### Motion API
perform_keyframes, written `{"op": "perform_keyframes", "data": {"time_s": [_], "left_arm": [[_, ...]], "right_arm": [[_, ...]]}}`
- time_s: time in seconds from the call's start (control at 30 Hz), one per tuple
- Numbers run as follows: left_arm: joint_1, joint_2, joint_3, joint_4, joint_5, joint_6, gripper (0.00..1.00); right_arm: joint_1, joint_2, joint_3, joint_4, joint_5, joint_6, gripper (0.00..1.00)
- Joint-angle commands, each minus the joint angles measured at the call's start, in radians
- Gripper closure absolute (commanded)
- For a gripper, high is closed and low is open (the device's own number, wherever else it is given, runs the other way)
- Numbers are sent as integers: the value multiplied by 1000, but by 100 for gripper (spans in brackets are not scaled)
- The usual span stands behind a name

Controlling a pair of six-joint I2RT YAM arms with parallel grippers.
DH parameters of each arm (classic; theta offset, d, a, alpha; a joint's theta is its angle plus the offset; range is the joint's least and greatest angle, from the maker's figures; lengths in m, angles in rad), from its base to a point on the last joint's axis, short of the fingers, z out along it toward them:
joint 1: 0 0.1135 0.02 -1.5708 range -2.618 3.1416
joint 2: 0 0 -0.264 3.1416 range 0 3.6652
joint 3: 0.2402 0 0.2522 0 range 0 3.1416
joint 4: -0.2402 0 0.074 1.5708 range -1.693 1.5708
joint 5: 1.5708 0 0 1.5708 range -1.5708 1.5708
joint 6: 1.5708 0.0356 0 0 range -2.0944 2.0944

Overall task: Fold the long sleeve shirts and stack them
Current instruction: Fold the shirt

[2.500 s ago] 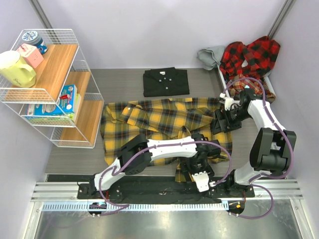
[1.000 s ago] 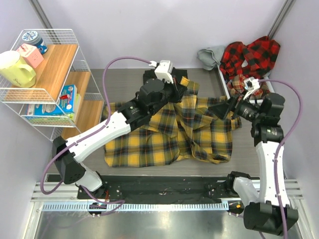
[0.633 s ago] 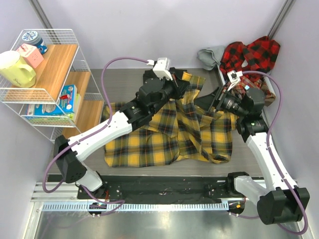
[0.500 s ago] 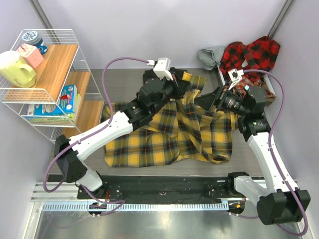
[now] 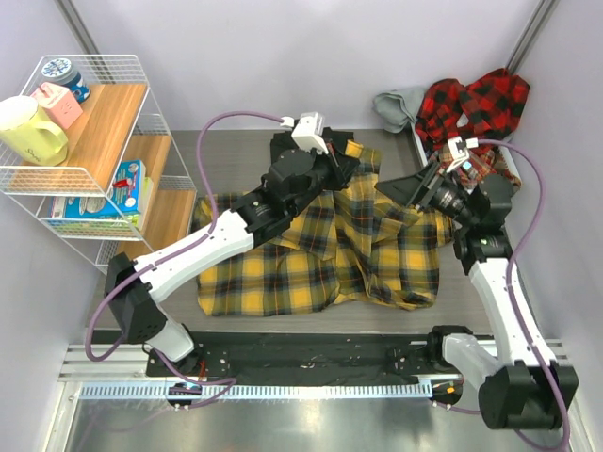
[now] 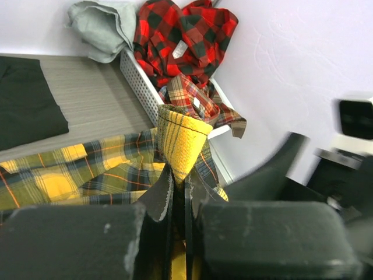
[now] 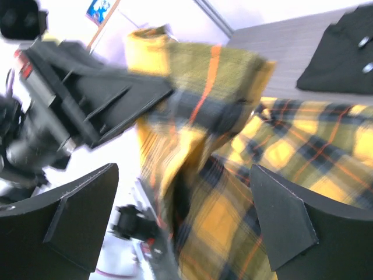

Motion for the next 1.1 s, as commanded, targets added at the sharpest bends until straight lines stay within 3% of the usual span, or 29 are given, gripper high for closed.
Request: {"op": "perform_keyframes", "data": {"time_s": [0.0,0.17,0.23,0.27,0.3,0.37,0.4,0.43,0.47,0.5,0.57,0.6,0.63,0.7,0.73,0.77,0.9,0.97,1.07], "left_arm": [[6,7,6,76,21,-27,99],[5,14,1,79,33,-50,100],[6,14,0,88,33,-53,100],[6,16,1,85,33,-51,99],[6,16,3,76,26,-48,98],[9,10,0,64,21,-45,93],[22,4,-3,59,38,-44,87],[29,-9,-5,50,53,-45,83],[54,-19,-6,35,70,-45,79],[71,-30,-5,13,93,-36,64],[156,-79,4,-94,278,57,51],[193,-105,9,-137,379,103,42],[232,-128,9,-257,565,158,40],[359,-190,11,-419,729,359,35],[405,-203,12,-635,892,451,35],[484,-229,14,-742,933,631,35],[586,-318,-84,-1232,888,1254,34],[620,-372,-216,-1330,761,1466,34],[641,-486,-397,-1384,625,1614,34]], "right_arm": [[58,103,-26,312,32,281,0],[115,154,-8,330,75,290,0],[119,174,-8,337,70,280,9],[122,177,-6,343,70,277,17],[122,178,-2,354,67,276,41],[123,177,6,376,52,269,65],[122,175,20,376,41,261,94],[123,172,31,360,12,244,99],[122,166,46,322,-2,211,99],[120,160,96,267,-9,98,99],[119,152,164,68,-42,-39,99],[111,157,248,-10,-51,-199,99],[105,161,288,-142,-80,-267,99],[89,186,409,-299,-83,-471,99],[86,198,448,-421,-89,-548,99],[85,221,524,-486,-85,-614,99],[79,282,679,-686,-57,-835,99],[77,296,734,-749,-43,-895,99],[77,300,765,-798,-45,-931,99]]}}
